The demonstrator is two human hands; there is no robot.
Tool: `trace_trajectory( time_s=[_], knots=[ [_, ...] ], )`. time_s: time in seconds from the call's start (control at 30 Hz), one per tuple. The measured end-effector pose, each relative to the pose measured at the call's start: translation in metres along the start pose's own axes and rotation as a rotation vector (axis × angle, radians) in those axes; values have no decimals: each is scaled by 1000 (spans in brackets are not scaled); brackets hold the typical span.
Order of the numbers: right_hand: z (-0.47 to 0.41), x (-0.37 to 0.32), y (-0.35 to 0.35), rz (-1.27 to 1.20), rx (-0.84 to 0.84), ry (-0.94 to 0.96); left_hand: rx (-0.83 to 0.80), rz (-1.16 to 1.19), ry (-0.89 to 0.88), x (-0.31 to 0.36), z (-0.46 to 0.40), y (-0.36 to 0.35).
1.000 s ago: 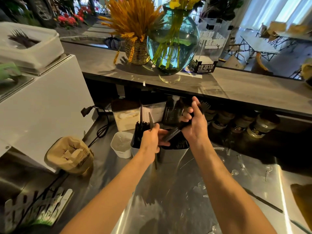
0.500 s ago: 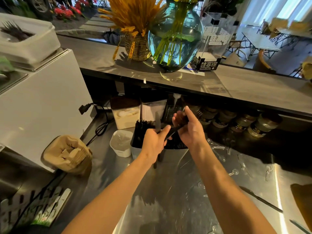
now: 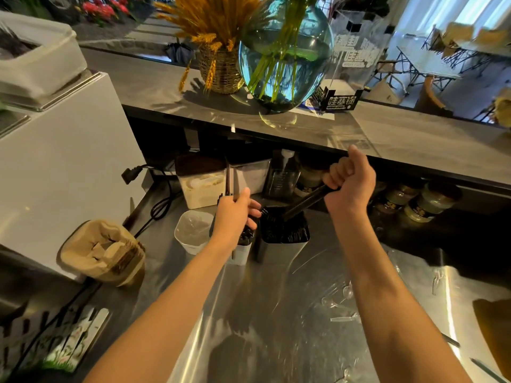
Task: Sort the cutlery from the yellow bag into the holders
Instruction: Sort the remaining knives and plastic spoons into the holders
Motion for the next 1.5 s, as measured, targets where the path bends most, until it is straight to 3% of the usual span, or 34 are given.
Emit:
trace_trajectory(
  time_s=[0.2,0.4,0.6,0.77,1.0,1.17,1.37,1.5],
  knots=[
    [11,23,7,267,-136,127,-55,104,13,3,-10,-1],
    [34,60,7,352,-277,124,-74,118,-6,3,-15,-5],
    [34,53,-3,410,-397,196,-71,158,-7,3,-16,-3],
    [23,33,-8,444,-357,370,-82,180,-22,2,-14,-2],
    [24,74,16,565,-372,70,-61,169,-34,6,-8,-2],
    [25,84,20,800,-516,-31,-54,156,-53,8,-6,-4],
    [32,96,8,1021,-723,249,-57,225,-68,14,-3,-3],
    [51,133,32,1427,-905,278,-46,283,-81,16,-6,4]
  ],
)
Point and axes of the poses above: each hand's wrist, its own z-axis away from the middle knuckle, its own y-axis out of the back of the hand, x = y × z, the point moved 4 cm from there along -z, towards the middle knuckle, and after that the axes turned 15 degrees about y, right-handed, at the moved point
